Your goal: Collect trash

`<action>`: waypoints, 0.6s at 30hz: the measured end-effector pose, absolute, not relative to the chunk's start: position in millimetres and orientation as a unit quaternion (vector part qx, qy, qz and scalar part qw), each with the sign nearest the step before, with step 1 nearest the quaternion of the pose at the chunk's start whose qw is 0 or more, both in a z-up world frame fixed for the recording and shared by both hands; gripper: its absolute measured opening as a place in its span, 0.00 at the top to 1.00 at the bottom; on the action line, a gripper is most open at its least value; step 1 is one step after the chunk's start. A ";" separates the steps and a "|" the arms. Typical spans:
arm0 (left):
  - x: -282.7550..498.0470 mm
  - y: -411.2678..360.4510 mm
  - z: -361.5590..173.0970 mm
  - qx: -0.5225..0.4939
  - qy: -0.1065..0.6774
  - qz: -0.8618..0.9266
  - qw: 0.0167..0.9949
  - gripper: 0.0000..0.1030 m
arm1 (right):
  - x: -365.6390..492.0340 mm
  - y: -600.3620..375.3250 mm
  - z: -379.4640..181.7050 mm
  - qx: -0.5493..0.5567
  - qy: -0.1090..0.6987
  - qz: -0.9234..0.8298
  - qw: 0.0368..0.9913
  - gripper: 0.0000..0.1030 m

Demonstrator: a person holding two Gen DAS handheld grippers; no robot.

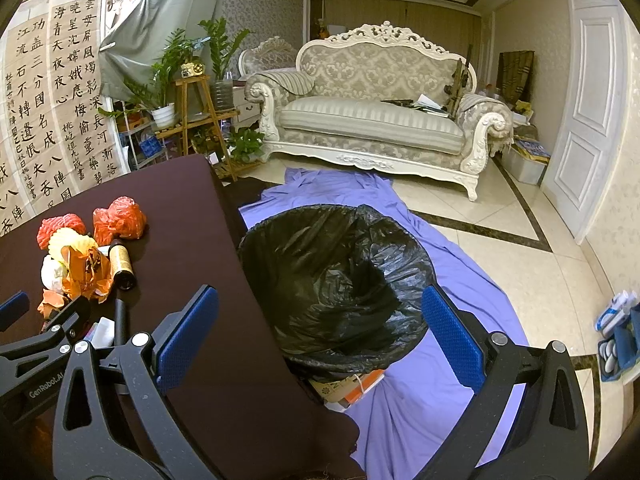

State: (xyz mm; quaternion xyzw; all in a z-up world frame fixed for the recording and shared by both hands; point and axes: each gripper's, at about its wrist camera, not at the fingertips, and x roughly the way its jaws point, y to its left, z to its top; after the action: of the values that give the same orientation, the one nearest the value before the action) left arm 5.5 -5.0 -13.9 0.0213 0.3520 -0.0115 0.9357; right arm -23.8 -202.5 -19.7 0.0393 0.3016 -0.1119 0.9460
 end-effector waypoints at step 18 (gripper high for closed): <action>5.2 -8.6 -22.9 0.023 0.356 -0.013 0.934 0.06 | -23.2 -200.0 -19.6 0.040 0.305 -0.114 0.945 0.04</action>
State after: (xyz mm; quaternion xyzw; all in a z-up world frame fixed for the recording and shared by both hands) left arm 5.2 -8.6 -22.9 0.0235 0.3565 -0.0128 0.9339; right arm -23.2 -200.0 -19.6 0.0396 0.3053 -0.1137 0.9446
